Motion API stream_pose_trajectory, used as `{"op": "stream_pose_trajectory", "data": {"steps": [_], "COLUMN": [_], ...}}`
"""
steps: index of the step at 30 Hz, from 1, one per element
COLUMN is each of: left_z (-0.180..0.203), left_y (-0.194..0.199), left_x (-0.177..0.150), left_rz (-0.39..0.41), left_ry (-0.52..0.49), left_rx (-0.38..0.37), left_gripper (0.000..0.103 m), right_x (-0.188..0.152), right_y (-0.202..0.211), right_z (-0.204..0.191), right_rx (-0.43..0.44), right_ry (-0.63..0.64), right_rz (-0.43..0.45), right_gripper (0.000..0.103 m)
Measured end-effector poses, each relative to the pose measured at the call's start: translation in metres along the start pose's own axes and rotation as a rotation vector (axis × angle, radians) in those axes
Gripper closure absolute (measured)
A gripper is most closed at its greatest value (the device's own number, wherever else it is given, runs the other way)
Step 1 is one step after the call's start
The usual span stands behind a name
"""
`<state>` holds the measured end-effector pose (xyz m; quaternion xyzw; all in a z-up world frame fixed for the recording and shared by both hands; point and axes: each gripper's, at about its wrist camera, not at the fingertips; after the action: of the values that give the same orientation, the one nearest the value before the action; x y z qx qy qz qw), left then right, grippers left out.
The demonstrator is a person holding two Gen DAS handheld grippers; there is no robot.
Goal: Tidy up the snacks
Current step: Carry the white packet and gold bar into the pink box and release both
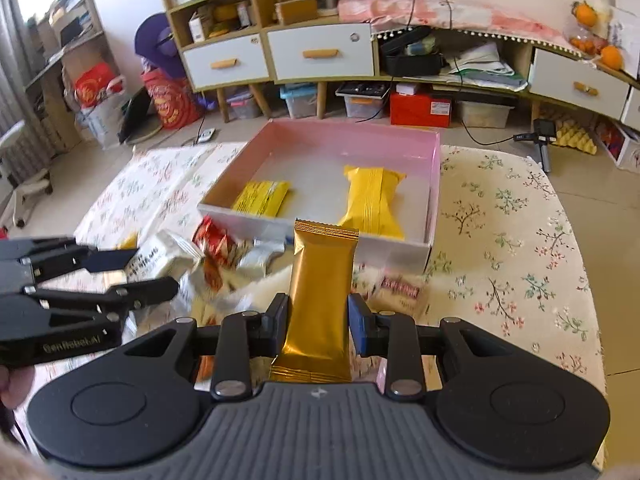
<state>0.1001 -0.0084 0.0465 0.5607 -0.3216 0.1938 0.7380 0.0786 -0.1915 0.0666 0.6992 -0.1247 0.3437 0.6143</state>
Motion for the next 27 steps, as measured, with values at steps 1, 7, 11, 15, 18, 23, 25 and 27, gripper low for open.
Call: {"op": "stream_pose_trajectory", "data": {"steps": [1, 7, 11, 15, 18, 23, 25, 27], "left_z": [0.000, 0.004, 0.004, 0.004, 0.004, 0.004, 0.006, 0.008], "left_y": [-0.005, -0.038, -0.062, -0.083, -0.098, -0.124, -0.132, -0.139], "left_x": [0.004, 0.028, 0.042, 0.054, 0.062, 0.077, 0.080, 0.083], "left_rz": [-0.002, -0.004, 0.003, 0.009, 0.020, 0.012, 0.014, 0.016], "left_ry": [0.009, 0.011, 0.019, 0.029, 0.035, 0.060, 0.054, 0.048], "left_rx": [0.004, 0.035, 0.048, 0.058, 0.071, 0.086, 0.091, 0.104], "left_gripper": [0.059, 0.058, 0.058, 0.058, 0.058, 0.058, 0.058, 0.058], "right_x": [0.003, 0.022, 0.034, 0.042, 0.046, 0.051, 0.054, 0.057], "right_y": [-0.003, -0.018, -0.029, -0.042, -0.054, -0.065, -0.070, -0.074], "right_z": [0.003, 0.019, 0.019, 0.018, 0.024, 0.039, 0.043, 0.044], "right_rx": [0.005, 0.028, 0.035, 0.026, -0.004, -0.085, -0.094, -0.099], "right_ry": [-0.010, -0.086, -0.092, -0.085, -0.097, -0.112, -0.117, -0.107], "right_rz": [-0.001, 0.028, 0.056, 0.085, 0.082, 0.075, 0.073, 0.076], "right_gripper": [0.074, 0.074, 0.074, 0.074, 0.074, 0.074, 0.074, 0.074]}}
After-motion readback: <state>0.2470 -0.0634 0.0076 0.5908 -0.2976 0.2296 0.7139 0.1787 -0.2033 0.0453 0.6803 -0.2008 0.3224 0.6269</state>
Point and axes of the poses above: each gripper's, at about its wrist camera, not at the fingertips, and y roughly against the way its jaws point, z to its right, x to its top, and after that the axes turned 10 degrees about y, right-handed
